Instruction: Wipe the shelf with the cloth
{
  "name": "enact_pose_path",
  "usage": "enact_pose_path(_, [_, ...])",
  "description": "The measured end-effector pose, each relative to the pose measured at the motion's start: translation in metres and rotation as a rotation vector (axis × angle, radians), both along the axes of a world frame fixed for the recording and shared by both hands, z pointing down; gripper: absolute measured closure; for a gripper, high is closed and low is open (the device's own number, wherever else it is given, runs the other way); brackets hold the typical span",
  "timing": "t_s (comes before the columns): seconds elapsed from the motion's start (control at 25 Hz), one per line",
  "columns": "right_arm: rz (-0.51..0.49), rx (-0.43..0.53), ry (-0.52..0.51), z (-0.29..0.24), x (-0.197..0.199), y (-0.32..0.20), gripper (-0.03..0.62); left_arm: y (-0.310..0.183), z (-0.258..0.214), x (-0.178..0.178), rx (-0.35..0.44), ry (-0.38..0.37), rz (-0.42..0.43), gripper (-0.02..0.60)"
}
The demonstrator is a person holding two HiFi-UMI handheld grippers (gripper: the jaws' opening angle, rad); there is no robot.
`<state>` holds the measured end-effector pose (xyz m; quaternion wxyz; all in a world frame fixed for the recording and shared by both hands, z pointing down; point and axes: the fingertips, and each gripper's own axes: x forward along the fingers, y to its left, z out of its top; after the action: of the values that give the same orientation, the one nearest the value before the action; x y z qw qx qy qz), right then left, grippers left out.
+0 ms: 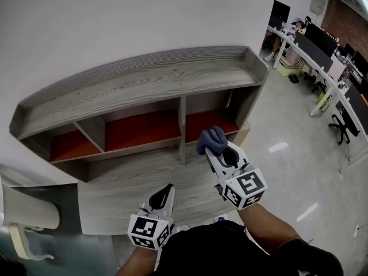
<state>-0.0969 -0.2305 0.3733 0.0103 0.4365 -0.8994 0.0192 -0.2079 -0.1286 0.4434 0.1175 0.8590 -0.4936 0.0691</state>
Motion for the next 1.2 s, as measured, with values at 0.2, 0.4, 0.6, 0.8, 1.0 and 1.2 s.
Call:
enact_pose_path(0.2, [-0.044,-0.091,-0.080,0.030,-0.002,0.040,0.456,0.009,0.005,0.007,-0.012,0.001,0.066,0.571])
enact_pose_path(0.4, [-0.057,-0.176,-0.168,0.054,0.000,0.069,0.450,0.017,0.006,0.006,-0.009,0.006,0.064,0.571])
enact_pose_path(0.6, [-0.124,-0.158,-0.143,0.052,0.001,0.085,0.453,0.030,-0.001,0.011,0.015,0.009,0.032,0.571])
enact_pose_path(0.8, [-0.178,-0.165,-0.116,0.051,0.013,0.102,0.461,0.044,-0.002,0.027,0.014,0.015,-0.019,0.571])
enact_pose_path(1.0, [-0.208,-0.181,-0.086,0.057,0.044,0.124,0.464,0.066,-0.007,0.054,0.022,0.017,-0.069,0.571])
enact_pose_path(1.2, [-0.225,-0.178,-0.066,0.059,0.080,0.152,0.465,0.094,-0.005,0.086,0.011,0.012,-0.109,0.571])
